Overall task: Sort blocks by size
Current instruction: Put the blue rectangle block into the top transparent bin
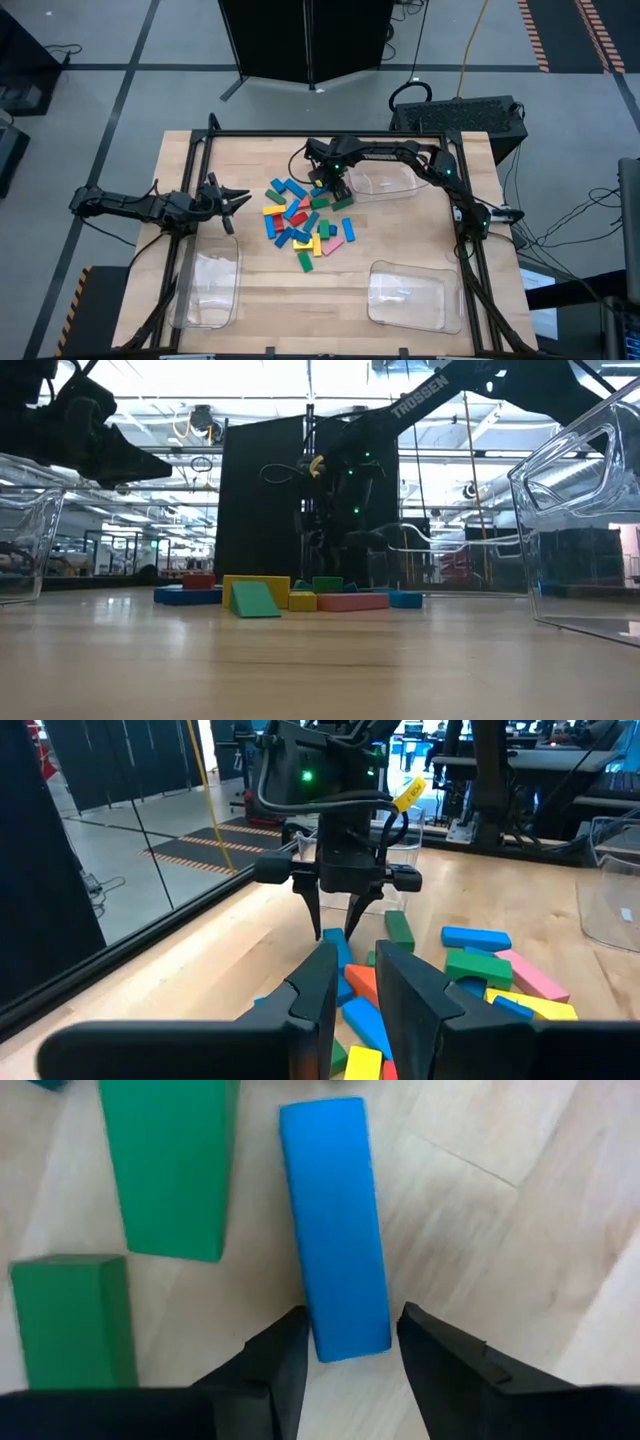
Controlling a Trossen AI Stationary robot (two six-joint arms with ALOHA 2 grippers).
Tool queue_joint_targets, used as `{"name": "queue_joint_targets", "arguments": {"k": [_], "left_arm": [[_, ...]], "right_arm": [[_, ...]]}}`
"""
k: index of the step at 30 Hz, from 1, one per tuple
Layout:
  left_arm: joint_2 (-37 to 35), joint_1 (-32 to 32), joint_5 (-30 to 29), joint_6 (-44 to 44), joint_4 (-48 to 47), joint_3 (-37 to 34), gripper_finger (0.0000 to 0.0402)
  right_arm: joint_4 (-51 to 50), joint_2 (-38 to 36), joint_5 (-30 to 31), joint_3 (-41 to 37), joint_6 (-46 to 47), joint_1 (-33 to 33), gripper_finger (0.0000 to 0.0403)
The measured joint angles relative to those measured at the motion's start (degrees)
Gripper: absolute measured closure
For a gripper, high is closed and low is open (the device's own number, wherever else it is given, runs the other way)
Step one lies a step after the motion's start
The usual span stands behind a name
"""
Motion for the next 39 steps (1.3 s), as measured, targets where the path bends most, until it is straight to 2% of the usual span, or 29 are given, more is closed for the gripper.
{"name": "queue_joint_targets", "arguments": {"k": [9,17,24,39], "left_arm": [[0.0,0.0,0.0,-0.9,-0.2,0.0,0.0326],[0.0,0.0,0.0,-0.8,-0.2,0.0,0.0326],[0.0,0.0,0.0,-0.8,-0.2,0.0,0.0326],[0.2,0.0,0.0,-0.9,-0.9,0.0,0.0326]], "right_arm": [[0.0,0.0,0.2,0.0,0.3,0.3,0.0313],[1.2,-0.5,0.6,0.0,1.8,0.3,0.03],[1.1,-3.4,0.6,0.0,3.0,0.3,0.0304],[-3.6,-14.4,0.4,0.0,7.6,-1.8,0.0304]]}}
